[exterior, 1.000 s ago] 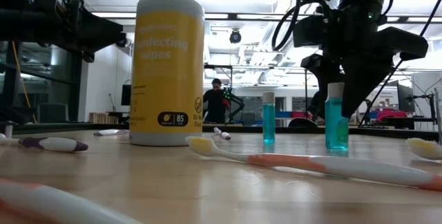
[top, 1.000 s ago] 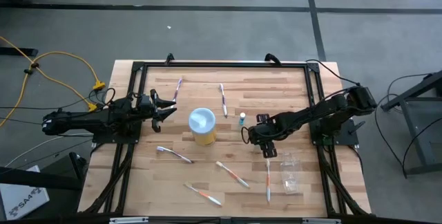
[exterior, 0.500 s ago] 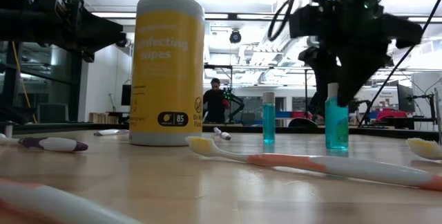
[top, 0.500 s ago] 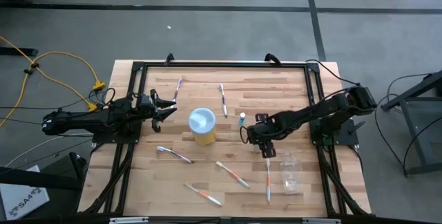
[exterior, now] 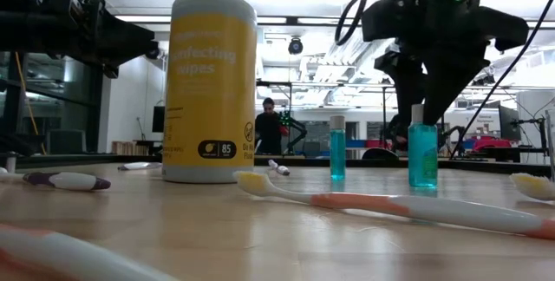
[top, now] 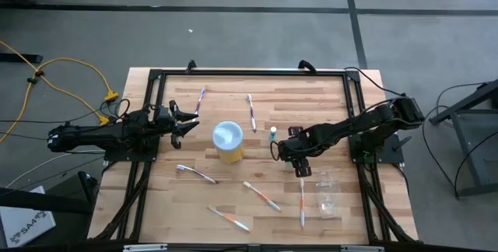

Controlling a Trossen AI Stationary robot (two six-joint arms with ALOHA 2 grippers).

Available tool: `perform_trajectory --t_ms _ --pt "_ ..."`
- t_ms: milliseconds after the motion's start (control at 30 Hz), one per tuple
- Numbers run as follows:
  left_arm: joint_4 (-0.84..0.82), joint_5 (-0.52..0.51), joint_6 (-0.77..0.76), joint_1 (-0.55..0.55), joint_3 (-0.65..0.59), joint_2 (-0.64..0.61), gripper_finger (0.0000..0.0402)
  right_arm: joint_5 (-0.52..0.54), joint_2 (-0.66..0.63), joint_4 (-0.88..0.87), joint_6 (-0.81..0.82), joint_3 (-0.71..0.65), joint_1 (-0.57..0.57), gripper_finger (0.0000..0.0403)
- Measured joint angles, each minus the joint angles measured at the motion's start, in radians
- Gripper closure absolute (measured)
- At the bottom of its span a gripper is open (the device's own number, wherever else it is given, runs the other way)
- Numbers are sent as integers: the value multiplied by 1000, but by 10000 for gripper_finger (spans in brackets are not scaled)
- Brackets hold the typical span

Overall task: Pick & Place toothbrushing station
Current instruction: Put the bottom blue mouthwash in the middle section of the transparent organizer

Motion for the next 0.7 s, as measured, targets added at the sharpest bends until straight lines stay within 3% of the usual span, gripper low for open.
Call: perform_trajectory --t_ms 700 --pt "0 0 0 0 0 0 271 -32 36 27 -3 -10 -8 199"
